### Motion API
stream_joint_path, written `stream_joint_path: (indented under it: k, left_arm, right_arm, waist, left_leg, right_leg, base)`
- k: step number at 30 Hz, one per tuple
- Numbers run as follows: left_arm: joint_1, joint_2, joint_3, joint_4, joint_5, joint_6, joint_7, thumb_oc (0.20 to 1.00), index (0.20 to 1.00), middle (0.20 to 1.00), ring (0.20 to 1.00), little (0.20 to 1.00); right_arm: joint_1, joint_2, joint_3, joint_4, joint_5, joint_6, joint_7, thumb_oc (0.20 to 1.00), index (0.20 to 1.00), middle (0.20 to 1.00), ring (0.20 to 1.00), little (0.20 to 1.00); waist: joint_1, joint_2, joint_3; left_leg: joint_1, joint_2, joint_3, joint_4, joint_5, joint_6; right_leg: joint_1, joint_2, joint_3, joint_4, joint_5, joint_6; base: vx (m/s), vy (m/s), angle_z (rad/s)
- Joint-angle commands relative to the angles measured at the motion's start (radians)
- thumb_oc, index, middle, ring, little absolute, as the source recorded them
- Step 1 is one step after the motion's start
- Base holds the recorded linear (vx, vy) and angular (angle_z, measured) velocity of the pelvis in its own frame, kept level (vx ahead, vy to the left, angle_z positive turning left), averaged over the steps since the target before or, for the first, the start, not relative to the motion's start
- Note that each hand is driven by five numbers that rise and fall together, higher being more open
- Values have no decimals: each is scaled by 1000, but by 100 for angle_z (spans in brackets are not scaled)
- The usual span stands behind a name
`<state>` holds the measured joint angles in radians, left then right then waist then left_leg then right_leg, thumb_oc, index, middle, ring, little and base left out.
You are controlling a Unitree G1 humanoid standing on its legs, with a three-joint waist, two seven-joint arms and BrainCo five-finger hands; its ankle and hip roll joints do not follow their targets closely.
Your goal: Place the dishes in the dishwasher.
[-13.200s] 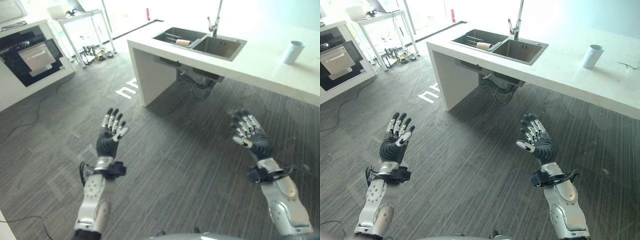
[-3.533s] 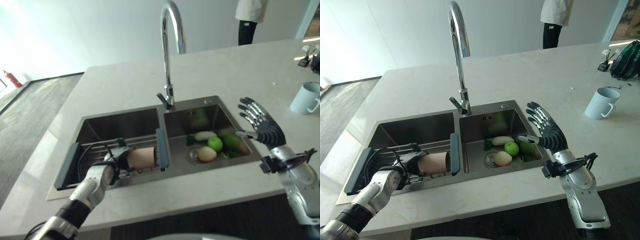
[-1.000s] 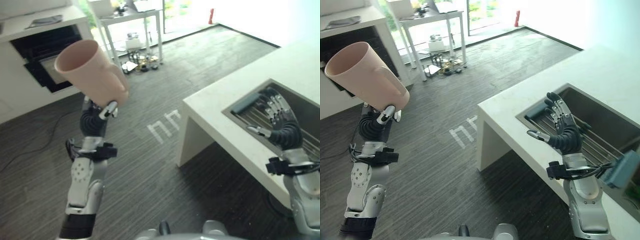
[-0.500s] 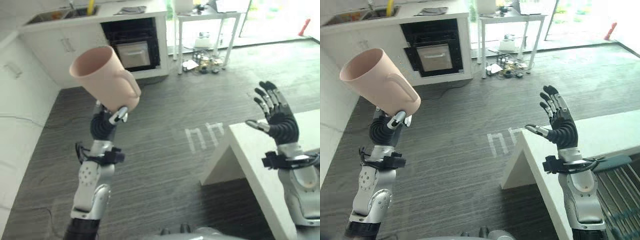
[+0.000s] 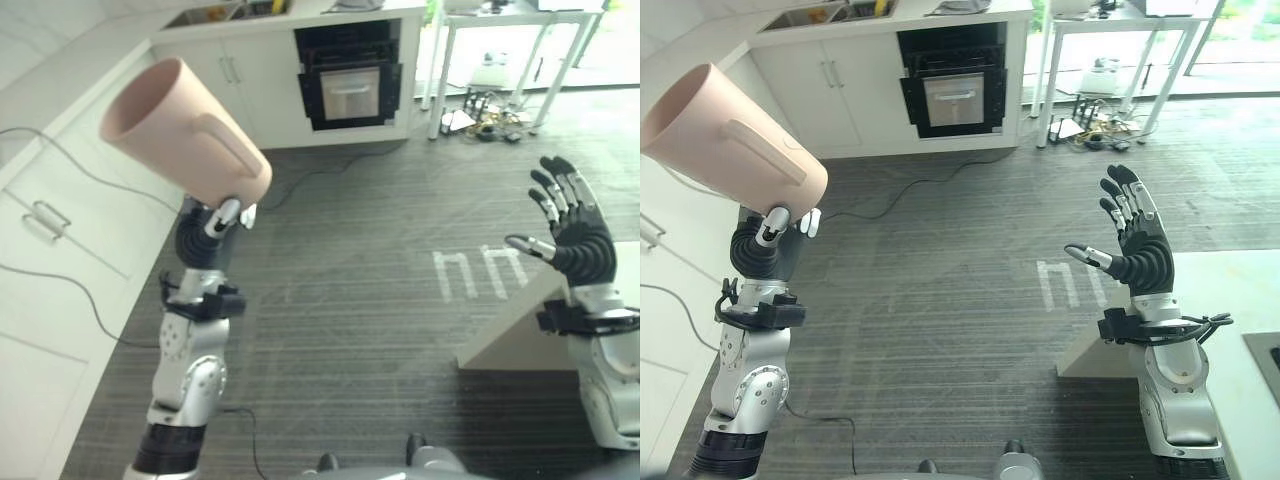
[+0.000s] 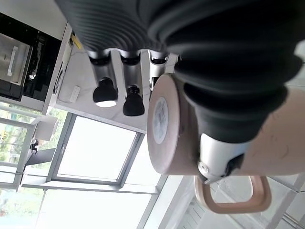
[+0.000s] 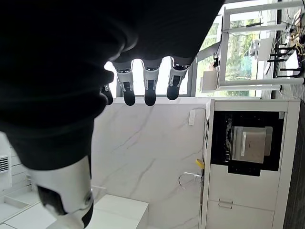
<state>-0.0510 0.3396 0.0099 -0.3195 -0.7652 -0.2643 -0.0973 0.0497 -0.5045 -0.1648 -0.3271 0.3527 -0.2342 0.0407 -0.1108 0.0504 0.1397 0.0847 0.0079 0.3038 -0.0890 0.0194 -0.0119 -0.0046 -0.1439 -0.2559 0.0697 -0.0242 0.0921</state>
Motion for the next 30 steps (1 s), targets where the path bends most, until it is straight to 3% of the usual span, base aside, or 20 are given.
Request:
stream_joint_path:
  k: [1, 6, 7, 9, 17, 20, 21, 22, 24, 25, 27, 28, 30]
  left_arm:
    - [-39, 56, 33, -33, 17, -40, -8, 200, 200, 200, 200, 200]
    - [-25, 63, 27, -39, 37, -31, -11, 200, 200, 200, 200, 200]
    - [28, 84, -55, -1, 101, -62, -21, 200, 200, 200, 200, 200]
    - [-4, 79, -64, 15, 108, -48, -18, 200, 200, 200, 200, 200]
    - [7, 71, -54, 28, 91, -51, -14, 200, 200, 200, 200, 200]
    - [23, 70, -43, 27, 85, -61, -9, 200, 200, 200, 200, 200]
    - [30, 71, -40, 25, 81, -65, -7, 200, 200, 200, 200, 200]
    - [48, 71, -29, 18, 72, -85, -7, 200, 200, 200, 200, 200]
    - [57, 68, -26, 15, 68, -98, -8, 200, 200, 200, 200, 200]
    - [54, 64, -28, 20, 71, -103, -3, 200, 200, 200, 200, 200]
    - [51, 63, -40, 27, 71, -104, 3, 200, 200, 200, 200, 200]
    - [56, 68, -39, 26, 81, -105, 9, 200, 200, 200, 200, 200]
    - [63, 80, -39, 34, 86, -121, 6, 200, 200, 200, 200, 200]
  right_arm:
    - [-50, 22, -1, -37, -8, -44, -15, 1000, 1000, 1000, 1000, 1000]
    - [-32, 23, 7, -48, -21, -28, -19, 1000, 1000, 1000, 1000, 1000]
    - [-18, 20, 120, -9, 71, -17, 22, 1000, 1000, 1000, 1000, 1000]
    - [-7, 30, 101, -15, 88, -23, 35, 1000, 1000, 1000, 1000, 1000]
    - [-2, 44, 100, -18, 73, -23, 41, 1000, 1000, 1000, 1000, 1000]
    - [-14, 39, 105, -12, 74, -18, 49, 1000, 1000, 1000, 1000, 1000]
    - [-14, 35, 104, -11, 79, -16, 55, 1000, 1000, 1000, 1000, 1000]
    - [-7, 13, 93, -17, 110, -17, 78, 1000, 1000, 1000, 1000, 1000]
    - [-2, 6, 87, -14, 115, -23, 91, 1000, 1000, 1000, 1000, 1000]
    - [-4, 11, 91, -5, 110, -29, 100, 1000, 1000, 1000, 1000, 1000]
    - [-22, 12, 113, 6, 104, -26, 95, 1000, 1000, 1000, 1000, 1000]
    - [-18, 8, 114, -2, 102, -26, 102, 1000, 1000, 1000, 1000, 1000]
    - [-2, 0, 109, -4, 123, -33, 108, 1000, 1000, 1000, 1000, 1000]
  waist:
    - [0, -45, -50]
    - [1, -52, -48]
    - [16, -55, 5]
    - [4, -55, -20]
    - [-1, -60, -37]
    - [0, -62, -35]
    - [1, -66, -32]
    - [4, -101, -5]
    - [6, -108, 14]
    - [7, -105, 23]
    - [13, -78, 33]
    - [22, -58, 33]
    - [42, -47, 34]
  left_leg:
    - [28, 35, 14, 2, -11, -9]
    - [35, 31, 15, 2, -17, -2]
    - [-28, 38, -79, 23, 5, -29]
    - [-18, 28, -86, 2, -1, -24]
    - [7, 30, -40, 2, -10, -20]
    - [16, 53, -44, 20, 0, -33]
    - [7, 62, -46, 54, -6, -40]
    - [-111, 131, -20, 358, 32, -81]
    - [-184, 169, -37, 480, 62, -96]
    - [-209, 176, -33, 473, 73, -96]
    - [-210, 147, 48, 237, 102, -78]
    - [-224, 126, 67, 97, 185, -86]
    - [-265, 100, 35, 18, 245, -95]
  right_leg:
    - [13, -10, -23, -2, 64, 73]
    - [13, -9, -18, -5, 64, 75]
    - [36, 52, 75, -75, 45, 29]
    - [44, 63, 63, -81, 41, 27]
    - [56, 75, 51, -113, 52, 21]
    - [61, 106, 85, -113, 40, -2]
    - [63, 109, 94, -109, 37, -9]
    - [69, 106, 112, -92, 38, -48]
    - [76, 115, 118, -91, 43, -67]
    - [86, 123, 122, -97, 43, -67]
    - [127, 138, 124, -123, 36, -46]
    - [156, 153, 129, -135, 31, -36]
    - [197, 166, 149, -138, 15, -33]
  base:
    - [-15, 52, 13]
    - [6, 7, 1]
    - [35, 2, -2]
    - [36, -7, 5]
    - [-20, -74, 3]
    - [-34, -158, 0]
    - [-69, -309, -6]
    - [-64, -291, -8]
    - [-22, -202, -6]
    - [156, 8, -12]
    - [317, 157, -4]
    - [352, 184, 5]
    - [392, 214, 7]
